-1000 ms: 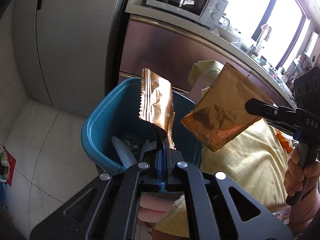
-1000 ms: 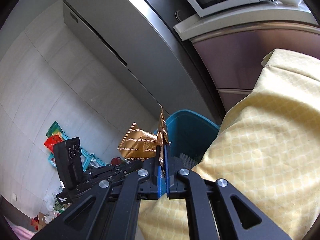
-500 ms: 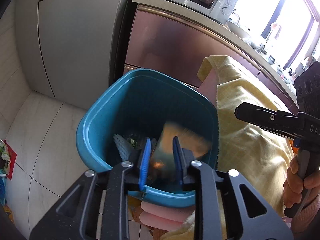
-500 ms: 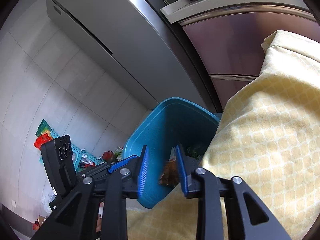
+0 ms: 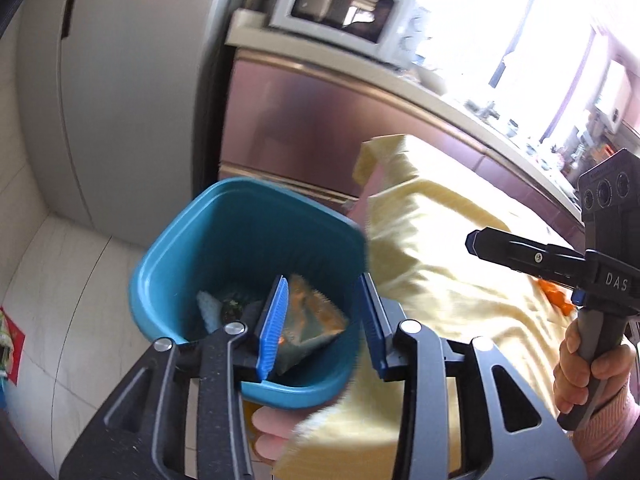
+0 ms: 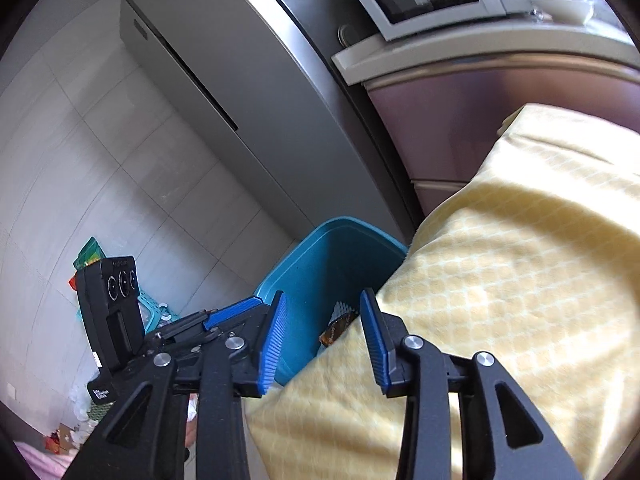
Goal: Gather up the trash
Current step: 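Carry both gold wrappers to the teal bin and open both tools, then grasp the white tissue with the left tool while the right tool grasps the white paper cup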
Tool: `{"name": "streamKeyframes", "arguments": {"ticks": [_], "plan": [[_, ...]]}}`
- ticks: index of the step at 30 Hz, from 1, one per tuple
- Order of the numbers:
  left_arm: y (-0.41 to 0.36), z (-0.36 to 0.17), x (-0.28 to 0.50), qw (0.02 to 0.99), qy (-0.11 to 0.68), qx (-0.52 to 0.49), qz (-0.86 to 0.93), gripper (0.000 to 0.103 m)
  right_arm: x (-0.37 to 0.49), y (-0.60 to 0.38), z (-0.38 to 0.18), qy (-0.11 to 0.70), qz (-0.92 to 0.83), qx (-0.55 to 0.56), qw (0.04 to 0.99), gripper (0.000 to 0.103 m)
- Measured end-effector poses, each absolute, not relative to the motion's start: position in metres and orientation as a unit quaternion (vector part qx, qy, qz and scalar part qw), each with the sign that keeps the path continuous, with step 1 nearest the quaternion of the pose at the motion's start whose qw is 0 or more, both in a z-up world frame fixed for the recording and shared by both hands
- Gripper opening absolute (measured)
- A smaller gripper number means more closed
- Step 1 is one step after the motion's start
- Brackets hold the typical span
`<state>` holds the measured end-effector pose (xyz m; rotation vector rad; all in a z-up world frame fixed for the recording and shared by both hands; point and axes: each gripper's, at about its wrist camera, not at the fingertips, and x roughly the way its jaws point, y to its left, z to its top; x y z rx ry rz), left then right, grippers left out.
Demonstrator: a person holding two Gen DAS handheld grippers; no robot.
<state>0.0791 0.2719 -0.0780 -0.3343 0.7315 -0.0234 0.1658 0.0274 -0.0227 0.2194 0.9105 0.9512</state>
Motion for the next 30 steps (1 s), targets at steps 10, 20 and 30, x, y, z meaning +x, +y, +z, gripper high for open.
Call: {"name": "streamKeyframes", "arguments": {"ticks": [10,20,30], "plan": [[0.174,-0.04,0.082,0.93,0.327,-0.103,-0.131,0.038,0.128,-0.078,0.01,0.347,0.381,0.115,0.849,0.041],[0.054,-0.031,0.097,0.912,0.326,-0.047,-0.246,0.041,0.101,-0.193,0.014,0.316,0.259,0.151,0.9,0.041],[-0.038,-0.032,0.114,0.891,0.329,0.015,-0.312,0.049,0.109,-0.319,0.0,0.299,0.131,0.215,0.92,0.042]]}}
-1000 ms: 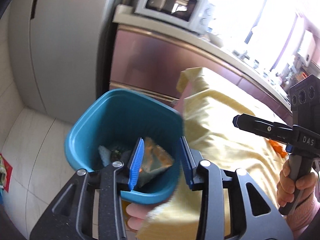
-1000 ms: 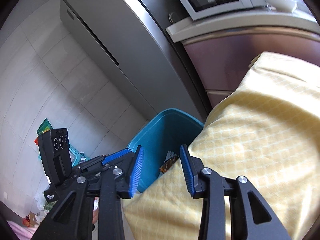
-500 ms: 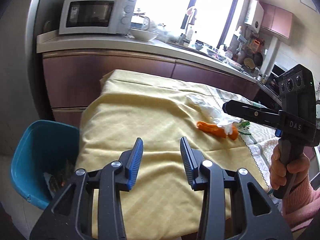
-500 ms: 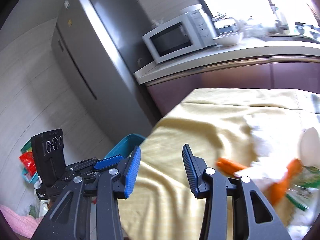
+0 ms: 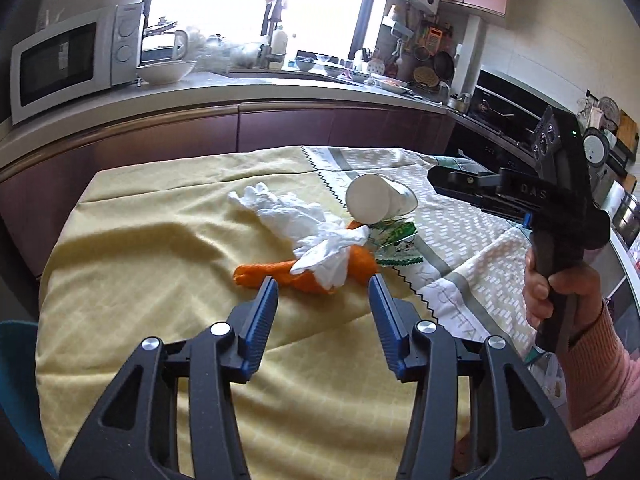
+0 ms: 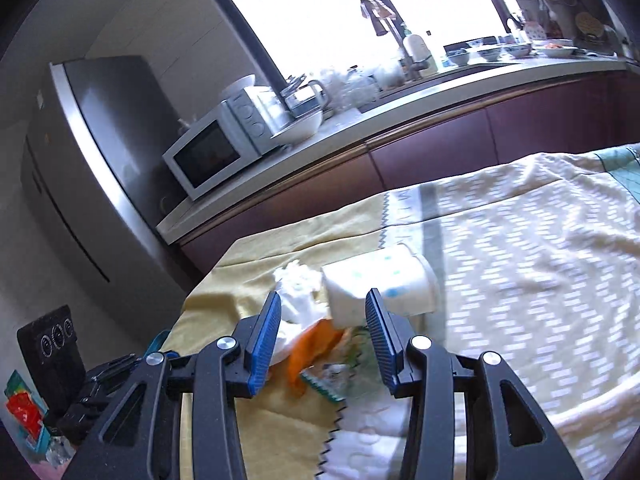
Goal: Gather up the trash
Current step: 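Grasp the white tissue with the left tool while the right tool grasps the white paper cup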
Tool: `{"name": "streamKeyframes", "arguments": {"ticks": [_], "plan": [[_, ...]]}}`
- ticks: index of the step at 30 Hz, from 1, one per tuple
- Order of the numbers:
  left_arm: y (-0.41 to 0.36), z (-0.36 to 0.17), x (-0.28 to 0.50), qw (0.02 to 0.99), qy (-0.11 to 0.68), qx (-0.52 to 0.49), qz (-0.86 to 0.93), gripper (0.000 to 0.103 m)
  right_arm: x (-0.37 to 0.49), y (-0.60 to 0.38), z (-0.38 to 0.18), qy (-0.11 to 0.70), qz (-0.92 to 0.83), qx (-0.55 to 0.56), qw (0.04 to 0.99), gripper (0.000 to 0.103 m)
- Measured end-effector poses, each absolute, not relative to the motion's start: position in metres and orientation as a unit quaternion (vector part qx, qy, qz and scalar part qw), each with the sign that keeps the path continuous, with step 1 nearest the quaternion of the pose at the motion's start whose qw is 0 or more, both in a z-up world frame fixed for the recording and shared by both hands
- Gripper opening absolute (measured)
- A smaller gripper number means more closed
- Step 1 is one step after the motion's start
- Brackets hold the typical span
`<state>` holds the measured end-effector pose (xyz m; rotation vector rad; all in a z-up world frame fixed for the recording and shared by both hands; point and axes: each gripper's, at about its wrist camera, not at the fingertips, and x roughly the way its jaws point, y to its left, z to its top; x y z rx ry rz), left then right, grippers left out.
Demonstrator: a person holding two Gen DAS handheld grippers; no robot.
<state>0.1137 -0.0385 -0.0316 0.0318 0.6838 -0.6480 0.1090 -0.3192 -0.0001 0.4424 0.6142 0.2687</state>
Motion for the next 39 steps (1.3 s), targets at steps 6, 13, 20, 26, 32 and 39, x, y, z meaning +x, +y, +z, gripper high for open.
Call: {"name": "streamKeyframes", "arguments": {"ticks": [6,13,20,26,32,39], "plan": [[-0.074,-0.034,0.134,0.888,0.336,0.04,-0.31,0.051,0.129,-0.369,-0.022,0.314,0.104,0.269,0.905,0.044],[-0.1,-0.047,0.153,0.883,0.353,0.063,-0.302,0.048,0.15,-0.381,-0.042,0.337,0.137,0.297,0.883,0.044],[-0.103,-0.054,0.166,0.874,0.375,0.056,-0.303,0.009,0.149,-0.366,-0.041,0.342,0.189,0.299,0.871,0.044],[-0.094,-0.051,0.166,0.875,0.371,0.037,-0.308,0.002,0.14,-0.358,-0.037,0.338,0.22,0.296,0.866,0.015],[-0.074,-0.04,0.164,0.88,0.362,0.011,-0.307,0.002,0.133,-0.34,-0.029,0.338,0.233,0.265,0.872,0.002],[-0.038,-0.023,0.151,0.891,0.34,-0.034,-0.3,0.001,0.123,-0.329,-0.01,0.312,0.232,0.239,0.89,0.001]]}}
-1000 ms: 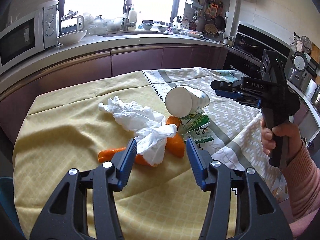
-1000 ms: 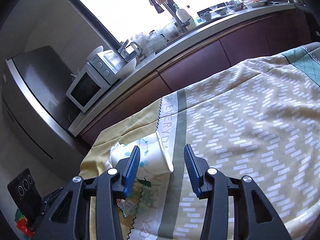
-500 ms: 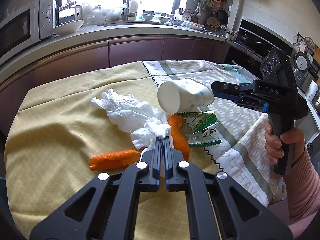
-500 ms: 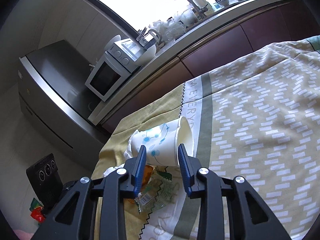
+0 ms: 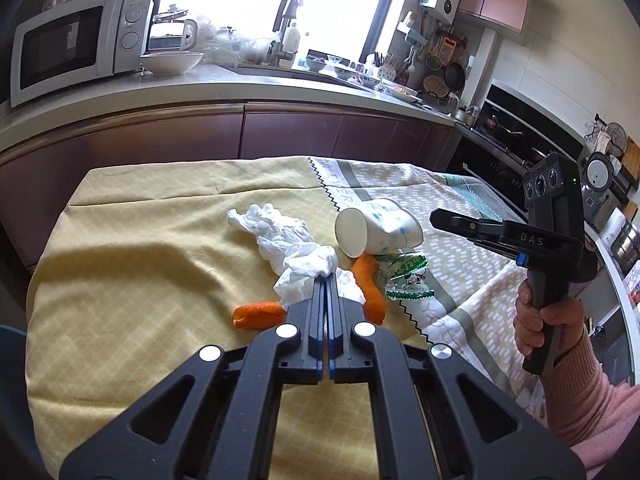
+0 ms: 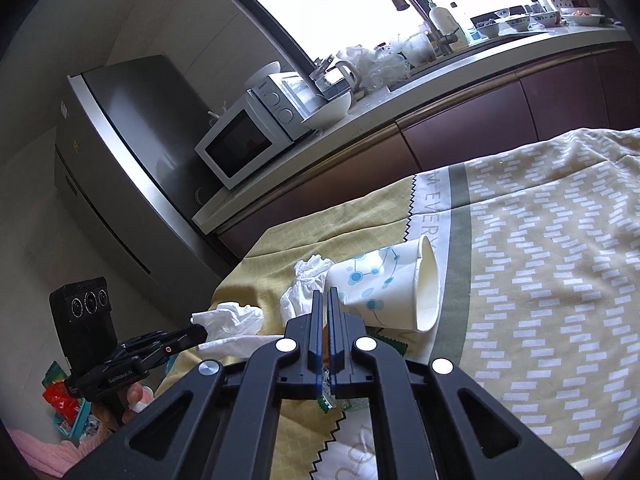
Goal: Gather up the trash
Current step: 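Grasp the white tissue with the left tool while the right tool grasps the white paper cup, then lift the tissue with the left tool while the right tool lifts the paper cup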
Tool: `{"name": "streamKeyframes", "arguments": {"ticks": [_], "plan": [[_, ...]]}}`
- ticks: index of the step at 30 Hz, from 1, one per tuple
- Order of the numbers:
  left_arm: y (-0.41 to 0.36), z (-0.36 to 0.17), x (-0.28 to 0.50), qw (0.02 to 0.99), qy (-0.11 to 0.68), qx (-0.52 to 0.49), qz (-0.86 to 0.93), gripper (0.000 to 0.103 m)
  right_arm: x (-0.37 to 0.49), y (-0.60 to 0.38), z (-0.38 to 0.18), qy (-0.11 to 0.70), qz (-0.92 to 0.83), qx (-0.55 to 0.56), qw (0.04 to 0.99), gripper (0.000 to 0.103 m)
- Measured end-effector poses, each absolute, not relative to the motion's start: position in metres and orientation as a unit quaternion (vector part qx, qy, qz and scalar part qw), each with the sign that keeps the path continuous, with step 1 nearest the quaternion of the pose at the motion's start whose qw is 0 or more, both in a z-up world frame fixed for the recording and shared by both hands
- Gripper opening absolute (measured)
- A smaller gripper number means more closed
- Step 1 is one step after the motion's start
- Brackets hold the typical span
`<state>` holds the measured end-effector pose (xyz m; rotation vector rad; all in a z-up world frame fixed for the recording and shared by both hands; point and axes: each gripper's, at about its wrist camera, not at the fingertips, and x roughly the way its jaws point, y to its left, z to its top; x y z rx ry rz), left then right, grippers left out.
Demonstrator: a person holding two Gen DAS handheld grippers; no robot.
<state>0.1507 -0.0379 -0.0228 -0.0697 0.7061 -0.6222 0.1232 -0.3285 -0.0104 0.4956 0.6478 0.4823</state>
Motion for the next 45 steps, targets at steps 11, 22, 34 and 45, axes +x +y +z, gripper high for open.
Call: {"name": "streamKeyframes", "arguments": {"ticks": [11,22,34,45], "plan": [[0.016,-0.004,0.12,0.901,0.313,-0.069,-0.293,0.001,0.14,-0.351,-0.032,0.339,0.186,0.277,0.879,0.036],[0.067,-0.002,0.089,0.909,0.305,-0.09,-0.27,0.001,0.14,-0.331,-0.034,0.339,0.223,0.262,0.875,0.001],[0.1,-0.001,0.076,0.919,0.298,-0.096,-0.241,0.001,0.123,-0.317,-0.006,0.307,0.217,0.238,0.895,0.003],[0.111,-0.01,0.074,0.918,0.308,-0.106,-0.228,0.001,0.15,-0.331,-0.051,0.353,0.208,0.322,0.854,0.025]]}}
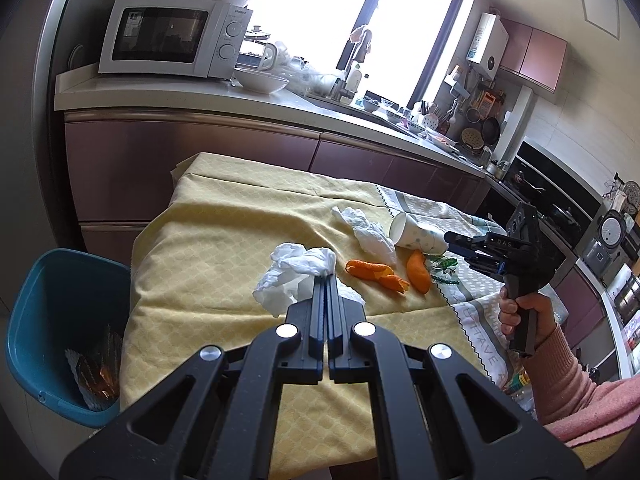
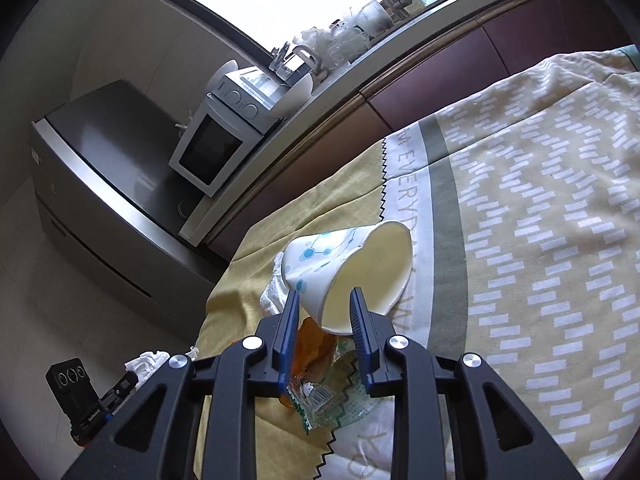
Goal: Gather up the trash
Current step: 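Lift the tissue with the left tool while the right tool lifts the paper cup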
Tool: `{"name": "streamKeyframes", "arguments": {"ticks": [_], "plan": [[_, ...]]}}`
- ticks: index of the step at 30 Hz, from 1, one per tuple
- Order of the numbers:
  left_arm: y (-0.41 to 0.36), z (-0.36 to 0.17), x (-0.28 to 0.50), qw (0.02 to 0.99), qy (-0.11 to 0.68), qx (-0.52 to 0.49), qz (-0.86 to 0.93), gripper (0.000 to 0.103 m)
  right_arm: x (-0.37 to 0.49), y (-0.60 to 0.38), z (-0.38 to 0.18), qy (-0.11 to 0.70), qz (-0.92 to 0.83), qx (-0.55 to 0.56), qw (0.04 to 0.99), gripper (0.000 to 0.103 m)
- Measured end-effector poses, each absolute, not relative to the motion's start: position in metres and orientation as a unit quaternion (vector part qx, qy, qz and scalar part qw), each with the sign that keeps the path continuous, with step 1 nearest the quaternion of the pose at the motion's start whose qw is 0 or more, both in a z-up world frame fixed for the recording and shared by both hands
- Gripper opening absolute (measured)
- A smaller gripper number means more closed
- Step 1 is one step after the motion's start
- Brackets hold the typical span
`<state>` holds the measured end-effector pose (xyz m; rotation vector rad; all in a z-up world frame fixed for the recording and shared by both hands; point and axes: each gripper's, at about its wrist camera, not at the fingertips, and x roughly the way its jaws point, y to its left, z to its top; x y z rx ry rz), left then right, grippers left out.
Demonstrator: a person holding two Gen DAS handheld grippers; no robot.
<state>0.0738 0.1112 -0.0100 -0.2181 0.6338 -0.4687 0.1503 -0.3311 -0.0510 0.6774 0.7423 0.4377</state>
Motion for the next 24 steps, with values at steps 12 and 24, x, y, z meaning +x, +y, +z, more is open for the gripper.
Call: {"name": "streamKeyframes", "arguments": {"ticks": [12,24], "plan": [[0.122,-0.014,0.07,0.919,0.312,-0.113,-0.214,0.001,0.151,-0.306,-0.032,0.329,0.227,0.281,0.873,0.003],[0.146,-0.002,0.054,0.931,0.289,-0.115,-0.189,0.001,0.127,-0.248,0.014,0.289,0.31,0.225,0.877,0.003]]}}
